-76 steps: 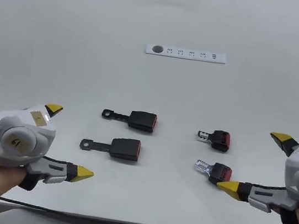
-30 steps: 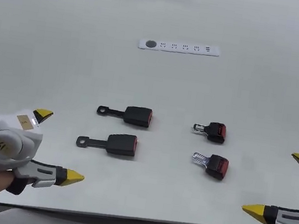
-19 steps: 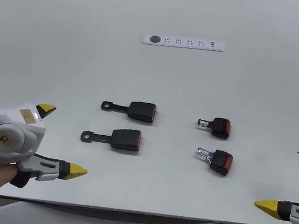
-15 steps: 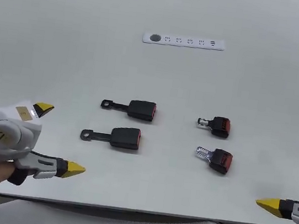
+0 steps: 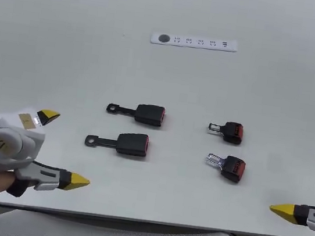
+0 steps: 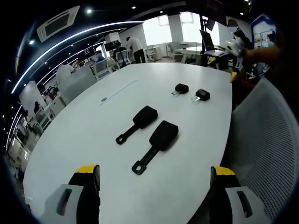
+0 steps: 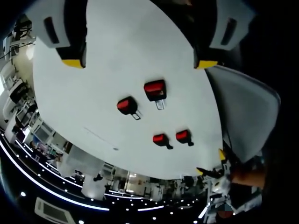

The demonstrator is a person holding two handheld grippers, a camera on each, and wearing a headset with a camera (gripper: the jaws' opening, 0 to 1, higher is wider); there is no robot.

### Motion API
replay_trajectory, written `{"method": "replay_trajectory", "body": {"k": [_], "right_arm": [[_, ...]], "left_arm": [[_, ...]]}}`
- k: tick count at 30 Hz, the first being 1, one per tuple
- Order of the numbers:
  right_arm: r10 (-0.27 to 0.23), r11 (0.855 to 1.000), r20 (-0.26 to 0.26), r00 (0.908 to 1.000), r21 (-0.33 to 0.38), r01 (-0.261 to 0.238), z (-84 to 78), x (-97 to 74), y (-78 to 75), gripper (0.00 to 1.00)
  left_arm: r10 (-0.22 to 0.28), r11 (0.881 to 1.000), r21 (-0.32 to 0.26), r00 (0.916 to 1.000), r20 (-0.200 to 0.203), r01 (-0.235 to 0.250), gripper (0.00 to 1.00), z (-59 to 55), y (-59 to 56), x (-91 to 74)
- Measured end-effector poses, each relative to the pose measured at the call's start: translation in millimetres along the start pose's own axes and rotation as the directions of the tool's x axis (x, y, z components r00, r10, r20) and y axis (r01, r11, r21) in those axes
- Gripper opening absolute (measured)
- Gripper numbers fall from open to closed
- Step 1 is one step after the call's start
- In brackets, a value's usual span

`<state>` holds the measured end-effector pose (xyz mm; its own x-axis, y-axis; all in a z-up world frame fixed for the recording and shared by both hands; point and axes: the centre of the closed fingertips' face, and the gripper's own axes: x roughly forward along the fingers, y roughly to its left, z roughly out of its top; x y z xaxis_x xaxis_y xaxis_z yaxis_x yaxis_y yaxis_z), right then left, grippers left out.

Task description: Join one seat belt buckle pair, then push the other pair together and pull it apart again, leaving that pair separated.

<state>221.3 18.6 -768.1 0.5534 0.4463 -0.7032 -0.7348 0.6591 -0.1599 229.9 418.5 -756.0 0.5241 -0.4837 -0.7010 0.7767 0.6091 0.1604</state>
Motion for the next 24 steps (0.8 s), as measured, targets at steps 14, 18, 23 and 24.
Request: {"method": "replay_trajectory", "body": {"k": [14,18,23,24], "right_arm": [[0.057,0.997,-0.001,0.9984,-0.056,-0.057,16.8,13.4,7.8,0.94],[0.071,0.993,-0.015,0.9974,-0.090,-0.072,19.2,19.6,8.0,0.91],[0.081,0.991,-0.026,0.9964,-0.104,-0.083,21.2,26.7,2.5,0.87],[0.089,0.991,-0.030,0.9956,-0.103,-0.091,21.2,28.0,2.2,0.87]], "left_arm": [[-0.046,0.991,0.127,0.9974,-0.056,0.052,0.93,6.9,-3.3,9.3],[-0.069,0.983,0.163,0.9945,-0.079,0.081,0.91,9.5,-8.7,17.0],[-0.079,0.976,0.197,0.9917,-0.102,0.098,0.88,16.3,-8.5,27.2],[-0.085,0.974,0.201,0.9906,-0.107,0.105,0.86,17.8,-8.9,29.9]]}}
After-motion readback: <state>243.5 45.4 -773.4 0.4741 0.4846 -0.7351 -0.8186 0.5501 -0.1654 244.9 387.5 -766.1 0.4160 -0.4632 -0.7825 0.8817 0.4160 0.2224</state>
